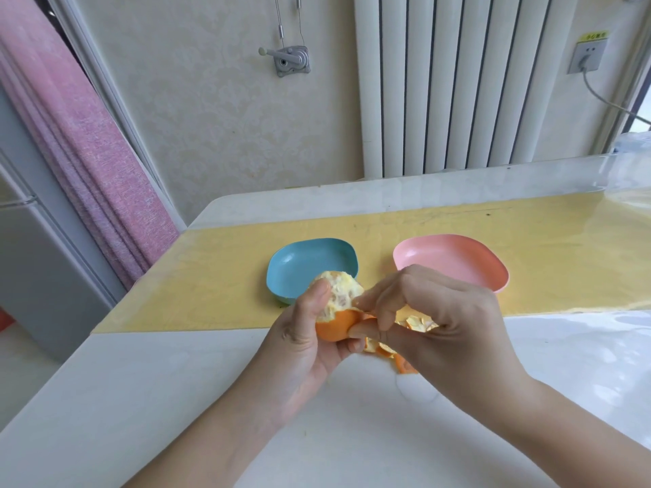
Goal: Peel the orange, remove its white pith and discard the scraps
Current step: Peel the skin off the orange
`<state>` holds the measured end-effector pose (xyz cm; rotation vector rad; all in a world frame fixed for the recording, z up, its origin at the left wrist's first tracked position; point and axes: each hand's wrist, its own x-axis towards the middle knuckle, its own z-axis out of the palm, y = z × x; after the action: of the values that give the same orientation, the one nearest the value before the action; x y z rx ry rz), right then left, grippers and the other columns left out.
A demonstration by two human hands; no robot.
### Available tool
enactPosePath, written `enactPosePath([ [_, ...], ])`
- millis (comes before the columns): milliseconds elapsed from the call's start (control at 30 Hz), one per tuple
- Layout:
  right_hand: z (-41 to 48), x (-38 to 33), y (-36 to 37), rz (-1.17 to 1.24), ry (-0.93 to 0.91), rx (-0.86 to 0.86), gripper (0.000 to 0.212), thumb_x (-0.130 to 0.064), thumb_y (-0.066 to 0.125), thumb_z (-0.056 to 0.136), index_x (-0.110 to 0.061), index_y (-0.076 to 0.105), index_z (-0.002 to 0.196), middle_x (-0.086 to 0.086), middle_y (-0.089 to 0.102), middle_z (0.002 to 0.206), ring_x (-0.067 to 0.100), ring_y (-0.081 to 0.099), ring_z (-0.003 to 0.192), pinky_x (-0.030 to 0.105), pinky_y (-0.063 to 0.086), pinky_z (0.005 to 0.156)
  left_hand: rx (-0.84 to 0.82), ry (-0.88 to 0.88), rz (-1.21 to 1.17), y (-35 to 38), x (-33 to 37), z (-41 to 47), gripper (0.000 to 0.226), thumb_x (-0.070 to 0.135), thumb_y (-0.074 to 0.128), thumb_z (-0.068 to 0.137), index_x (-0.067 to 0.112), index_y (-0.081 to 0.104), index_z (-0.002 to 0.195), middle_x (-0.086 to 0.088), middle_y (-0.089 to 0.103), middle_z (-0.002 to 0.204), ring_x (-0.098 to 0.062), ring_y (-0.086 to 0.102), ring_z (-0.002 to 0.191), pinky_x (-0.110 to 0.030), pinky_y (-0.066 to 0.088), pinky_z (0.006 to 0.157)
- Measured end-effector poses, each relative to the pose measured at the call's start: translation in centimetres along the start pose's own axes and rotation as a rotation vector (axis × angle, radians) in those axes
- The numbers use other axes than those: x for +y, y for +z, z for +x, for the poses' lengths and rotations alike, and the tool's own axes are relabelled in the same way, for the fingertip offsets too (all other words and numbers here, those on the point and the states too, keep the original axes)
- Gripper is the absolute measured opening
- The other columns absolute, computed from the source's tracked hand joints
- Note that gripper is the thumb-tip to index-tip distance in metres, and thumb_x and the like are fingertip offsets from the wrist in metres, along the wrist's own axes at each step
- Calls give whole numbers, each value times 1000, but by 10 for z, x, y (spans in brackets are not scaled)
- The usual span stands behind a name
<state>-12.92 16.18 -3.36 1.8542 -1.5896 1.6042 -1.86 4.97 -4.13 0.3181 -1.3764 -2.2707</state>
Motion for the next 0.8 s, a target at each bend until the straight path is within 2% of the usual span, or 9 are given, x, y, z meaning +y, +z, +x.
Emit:
enactPosePath([
  [133,1,-1,-3,-16,-3,-7,30,14,79,62,-7,58,63,-1,66,70,13,63,63,24,48,50,35,-32,-32,1,-3,1,26,42,69,63,18,73,70,-2,62,66,-9,55,52,-21,48,52],
  [267,-1,-4,4,-134,-106,50,30,10,75,68,-13,57,67,2,61,64,21,62,59,31,46,48,92,-84,-179,8,-2,-2,27,40,69,67,14,69,73,-3,57,65,-10,53,53,-21,47,50],
  [400,-3,-7,7,-203,-185,58,43,13,73,71,-22,48,78,6,58,66,27,61,60,34,45,48,132,-173,-384,14,-7,-5,42,51,61,79,12,73,69,-2,55,70,-9,51,59,-19,45,54],
  [467,0,-14,6,-68,-28,68,41,13,76,69,-20,52,74,2,60,69,21,61,63,26,49,51,106,-190,-444,13,-9,-6,43,52,64,77,10,73,71,-3,54,71,-9,50,57,-19,45,50],
  [500,3,-19,5,148,149,88,39,11,78,69,-19,53,70,1,62,69,18,61,61,22,50,51,76,-200,-470,13,-9,-7,42,49,66,73,8,74,76,-4,55,73,-10,51,57,-19,46,48],
  [567,10,-26,4,759,500,117,31,5,77,65,-16,54,69,5,62,68,17,58,55,23,51,48,-12,-230,-518,12,-7,-7,46,42,77,63,4,74,90,-9,60,75,-14,56,55,-22,48,45],
  [633,12,-21,0,1028,630,198,25,-3,75,61,-11,56,75,7,60,67,17,57,54,25,51,50,-74,-260,-550,8,-2,-7,55,33,89,51,0,72,91,-14,62,76,-19,57,53,-24,49,44],
  [733,18,-9,-15,975,680,264,16,-16,73,62,-12,70,78,6,62,69,14,58,59,20,50,59,-142,-265,-547,2,4,-6,60,30,92,47,-3,71,92,-15,63,80,-19,58,55,-24,50,47],
  [800,19,-1,-21,648,671,212,13,-24,73,69,-16,75,79,3,67,68,14,60,61,22,51,62,-127,-246,-515,1,6,-4,61,32,92,46,-1,71,93,-15,63,83,-19,58,57,-24,51,49],
])
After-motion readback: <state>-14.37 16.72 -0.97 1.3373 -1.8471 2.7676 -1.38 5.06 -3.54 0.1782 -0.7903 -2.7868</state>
